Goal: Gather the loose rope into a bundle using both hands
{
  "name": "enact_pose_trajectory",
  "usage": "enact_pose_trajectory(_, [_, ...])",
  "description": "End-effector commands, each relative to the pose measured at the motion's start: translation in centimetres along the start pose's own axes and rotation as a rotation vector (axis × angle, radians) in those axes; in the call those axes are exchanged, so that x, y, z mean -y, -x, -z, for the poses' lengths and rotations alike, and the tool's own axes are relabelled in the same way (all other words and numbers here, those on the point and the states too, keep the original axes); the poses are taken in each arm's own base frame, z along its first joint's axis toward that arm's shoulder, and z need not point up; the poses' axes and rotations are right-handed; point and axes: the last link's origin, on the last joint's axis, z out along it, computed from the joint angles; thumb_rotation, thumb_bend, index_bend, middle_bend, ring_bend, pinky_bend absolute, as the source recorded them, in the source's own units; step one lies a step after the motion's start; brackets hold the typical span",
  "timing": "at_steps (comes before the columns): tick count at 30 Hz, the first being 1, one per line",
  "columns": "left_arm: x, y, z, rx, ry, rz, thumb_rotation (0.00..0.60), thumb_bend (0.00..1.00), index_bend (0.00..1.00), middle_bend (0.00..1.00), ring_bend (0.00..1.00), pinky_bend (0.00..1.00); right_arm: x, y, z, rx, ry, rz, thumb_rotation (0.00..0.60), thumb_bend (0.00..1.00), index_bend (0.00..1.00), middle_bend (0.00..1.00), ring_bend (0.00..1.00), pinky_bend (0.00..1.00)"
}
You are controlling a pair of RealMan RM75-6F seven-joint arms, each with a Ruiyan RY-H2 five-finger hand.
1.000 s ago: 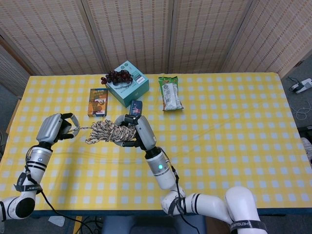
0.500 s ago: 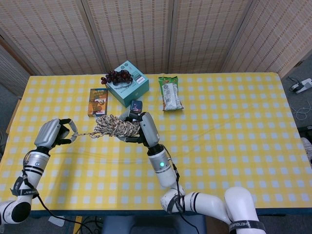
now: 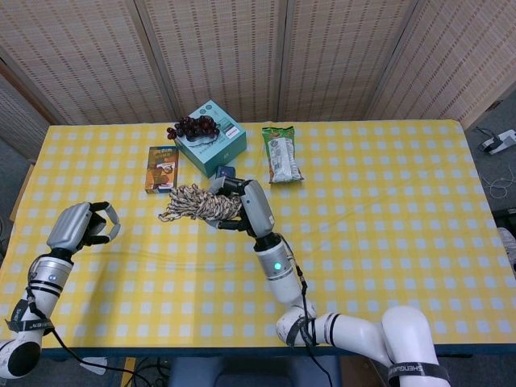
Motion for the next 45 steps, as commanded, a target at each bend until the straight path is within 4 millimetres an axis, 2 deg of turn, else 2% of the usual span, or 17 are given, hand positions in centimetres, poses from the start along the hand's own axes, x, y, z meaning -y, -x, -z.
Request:
enact_pose_trajectory(1, [0.6,-0.4,0.3,-0.005,-0.017,0.001,0.600,0.40,0.70,0.97,0.92,1.00,-0.3,-1.0,0.3,0.020,0.002,0.039,0.600,0.23,0.94,0.74,0.61,0.66])
enact_pose_trajectory(6, [2.0,-1.1,0.7,-0.023,-0.052,-0.029,0.600,0.40,0.61,0.88,0.80,0.96,-0.7,-3.1,0.8,0.032,0.008,0.094,0.600,0.23,0.94,0.74,0.61,0.66])
enact_pose_trajectory(11, [3.7,-1.9,1.2,-0.066,-0.093,-0.091,0.600,0.39,0.50,0.75,0.65,0.75,-1.0,-4.9,1.4,0.024,0.021,0.112,0.600,0.23,0.94,0.74,0.61,0.66])
enact_pose_trajectory(15, [5.1,-2.5,1.8,-0.108,-0.117,-0.185,0.600,0.36,0.39,0.60,0.53,0.58,-1.1,-6.3,2.1,0.032,0.027,0.137,0.600,0.23,0.94,0.74,0.61,0.66])
enact_pose_trajectory(21, [7.1,-3.1,3.4,-0.182,-0.148,-0.265,0.600,0.33,0.29,0.43,0.38,0.45,-1.2,-8.4,3.5,0.037,0.051,0.162,0.600,0.24,0.94,0.74,0.61,0.66])
enact_pose_trajectory(26, [8.5,-3.1,5.5,-0.248,-0.139,-0.304,0.600,0.32,0.26,0.38,0.33,0.38,-1.1,-10.1,4.8,0.045,0.069,0.189,0.600,0.25,0.94,0.74,0.61,0.66])
enact_pose_trajectory(32, [9.7,-2.7,9.1,-0.276,-0.136,-0.342,0.600,0.32,0.26,0.35,0.31,0.33,-1.3,-12.2,6.4,0.043,0.101,0.218,0.600,0.26,0.94,0.74,0.61,0.66])
enact_pose_trajectory(39, [9.6,-1.9,12.9,-0.300,-0.117,-0.332,0.600,0.31,0.26,0.34,0.31,0.30,-1.5,-14.0,8.2,0.029,0.128,0.235,0.600,0.26,0.94,0.74,0.61,0.66])
enact_pose_trajectory(45, [9.0,-1.2,15.1,-0.301,-0.104,-0.325,0.600,0.31,0.26,0.34,0.31,0.29,-1.5,-14.8,9.0,0.022,0.143,0.239,0.600,0.26,0.94,0.74,0.61,0.66])
